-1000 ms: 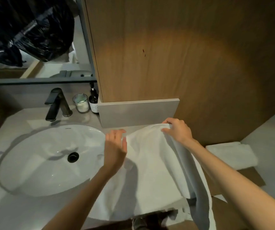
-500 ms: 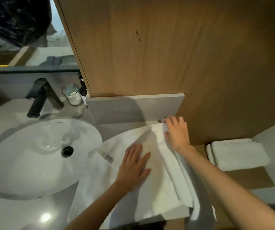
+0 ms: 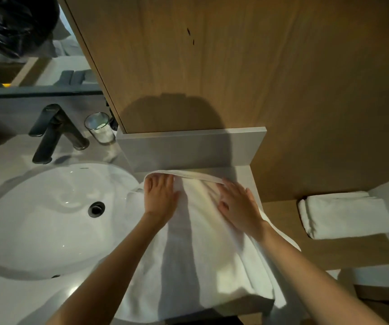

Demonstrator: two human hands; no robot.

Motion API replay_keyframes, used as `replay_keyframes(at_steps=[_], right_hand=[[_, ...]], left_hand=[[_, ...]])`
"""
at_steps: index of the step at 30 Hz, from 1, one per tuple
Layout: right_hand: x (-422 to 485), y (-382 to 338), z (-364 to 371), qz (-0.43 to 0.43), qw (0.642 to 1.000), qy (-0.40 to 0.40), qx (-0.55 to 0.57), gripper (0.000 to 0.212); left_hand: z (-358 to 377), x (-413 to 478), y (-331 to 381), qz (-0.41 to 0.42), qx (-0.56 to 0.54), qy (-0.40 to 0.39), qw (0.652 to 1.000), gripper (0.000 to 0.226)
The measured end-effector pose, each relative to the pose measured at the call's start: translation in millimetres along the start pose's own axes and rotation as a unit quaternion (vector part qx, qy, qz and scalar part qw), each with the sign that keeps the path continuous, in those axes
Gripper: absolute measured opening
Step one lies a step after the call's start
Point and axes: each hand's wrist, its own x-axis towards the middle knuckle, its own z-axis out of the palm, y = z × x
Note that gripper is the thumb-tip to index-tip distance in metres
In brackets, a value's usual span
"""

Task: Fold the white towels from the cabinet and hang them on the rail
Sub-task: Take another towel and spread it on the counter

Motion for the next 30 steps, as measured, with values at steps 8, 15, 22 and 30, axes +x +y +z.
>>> replay_keyframes(at_steps=[8,15,22,30], right_hand=[[-29.6,7.1,-29.4,0.086,0.991,-0.006,0.101,0.050],[-105.7,14.4,-47.1,0.220,0.966,-0.111,0.077,0.080],[-149.0,4.6,-21.6,0.254,0.965,-0.019,0.063,0.028],[-180.2,-2.4,-61.8,0.174,0.963,0.146,0.143,0.009]], left_hand=[[-10.6,-42.7,42.1,0.015,-0.121,-0.081,0.989,0.071],[14.7,-95.3,74.6,0.048,-0.113,-0.120,0.985,0.089],[30.2,-111.3,53.9,0.084,-0.105,-0.080,0.988,0.085],[31.3,-121.2,24.9,0.136,-0.081,-0.102,0.982,0.085]])
